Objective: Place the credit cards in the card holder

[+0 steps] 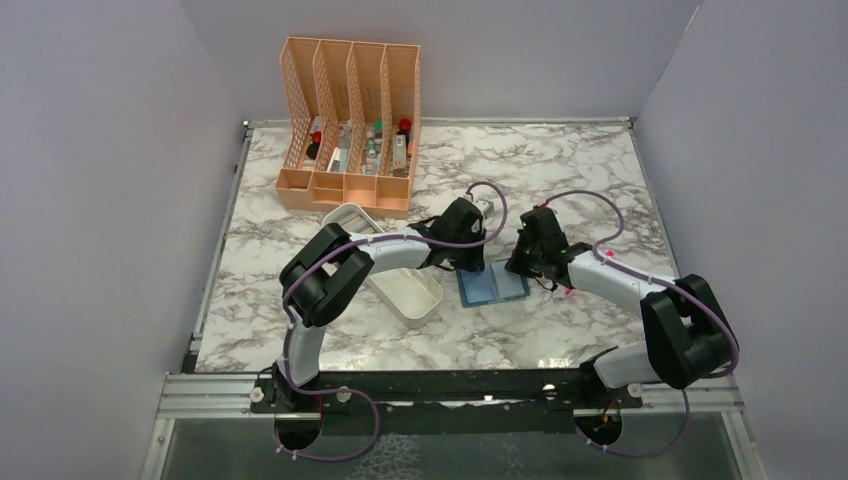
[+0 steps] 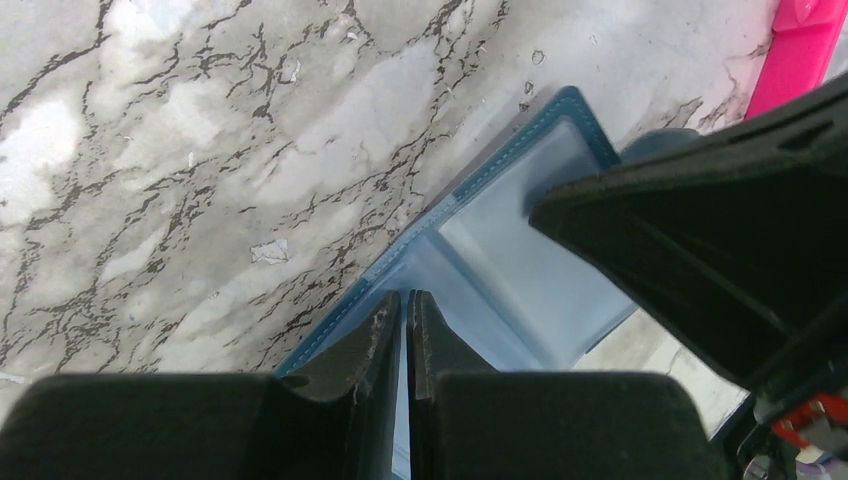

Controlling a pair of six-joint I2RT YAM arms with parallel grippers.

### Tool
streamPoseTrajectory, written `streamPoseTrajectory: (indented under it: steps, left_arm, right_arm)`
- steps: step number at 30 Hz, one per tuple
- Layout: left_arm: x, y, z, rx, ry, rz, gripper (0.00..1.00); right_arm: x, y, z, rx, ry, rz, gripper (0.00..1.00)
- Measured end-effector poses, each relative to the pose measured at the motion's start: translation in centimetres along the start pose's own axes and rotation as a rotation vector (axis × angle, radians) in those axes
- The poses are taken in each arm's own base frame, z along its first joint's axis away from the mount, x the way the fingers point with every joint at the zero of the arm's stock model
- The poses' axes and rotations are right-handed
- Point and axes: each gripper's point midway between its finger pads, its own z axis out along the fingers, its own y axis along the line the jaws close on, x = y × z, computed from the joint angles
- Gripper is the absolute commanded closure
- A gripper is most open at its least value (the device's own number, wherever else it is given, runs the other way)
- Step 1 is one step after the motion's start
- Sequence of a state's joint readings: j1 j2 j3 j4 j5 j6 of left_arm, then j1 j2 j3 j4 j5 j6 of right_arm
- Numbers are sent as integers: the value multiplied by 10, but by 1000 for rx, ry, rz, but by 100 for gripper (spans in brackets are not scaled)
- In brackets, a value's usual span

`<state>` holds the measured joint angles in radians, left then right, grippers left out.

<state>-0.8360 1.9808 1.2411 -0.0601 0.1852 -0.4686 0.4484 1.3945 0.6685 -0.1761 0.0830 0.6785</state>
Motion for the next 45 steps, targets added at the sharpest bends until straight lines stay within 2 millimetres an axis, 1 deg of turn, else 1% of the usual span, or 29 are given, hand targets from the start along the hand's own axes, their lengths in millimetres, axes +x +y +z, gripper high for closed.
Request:
streamPoseTrajectory:
  steps: [4,7,9,13,16,19,22,26,30,32,34,36,37,38,39,40,42,45]
  left_arm:
    - [-1,0,1,4,-7,-1,88]
    - [-2,0,1,4,-8,-1,88]
    - [-2,0,1,5,-8,-4,88]
    - [-2,-1,0,8,-6,-12,82]
    - [-1,-2,-4,3,2,-23,75]
    - [-3,-5,-16,-2,8,-23,72]
    - [-13,-13,-33,4,-4,-15,71]
    - [-34,-23,-59,10,-38,4,68]
    - [-65,-24,-94,-47,-105,49,67]
    - [-77,-16,-114,-83,-141,61,67]
    - [-89,2,-138,-131,-180,61,69]
    - [-97,28,-162,-192,-224,55,67]
    - [-97,43,-173,-232,-237,64,67]
    - [-95,55,-181,-265,-241,72,66]
    - [-91,69,-188,-303,-237,106,64]
    - [-84,78,-191,-331,-224,140,62]
    - [-66,91,-191,-371,-171,212,60]
    - [-41,111,-188,-402,-76,269,53]
  right_arm:
    - [-3,-16,6,40,8,7,99]
    - [-1,-26,8,57,12,11,99]
    - [1,-28,9,55,6,14,99]
    - [1,-28,8,43,-12,15,99]
    - [1,-29,8,42,-14,16,99]
    - [1,-29,8,39,-13,10,99]
    - [1,-28,8,32,-10,7,99]
    - [1,-28,8,26,-9,4,99]
    - [2,-28,8,14,-13,2,99]
    - [2,-28,8,9,-14,-1,99]
    - [2,-27,8,4,-16,-4,99]
    - [2,-27,8,-1,-16,-7,99]
    - [2,-27,8,-3,-16,-7,99]
    - [2,-27,8,-4,-15,-7,99]
    - [2,-28,8,-5,-15,-6,99]
    - [1,-28,8,-7,-13,-7,99]
    - [2,-27,8,-11,-11,-7,99]
    - [2,-27,8,-18,-7,-8,99]
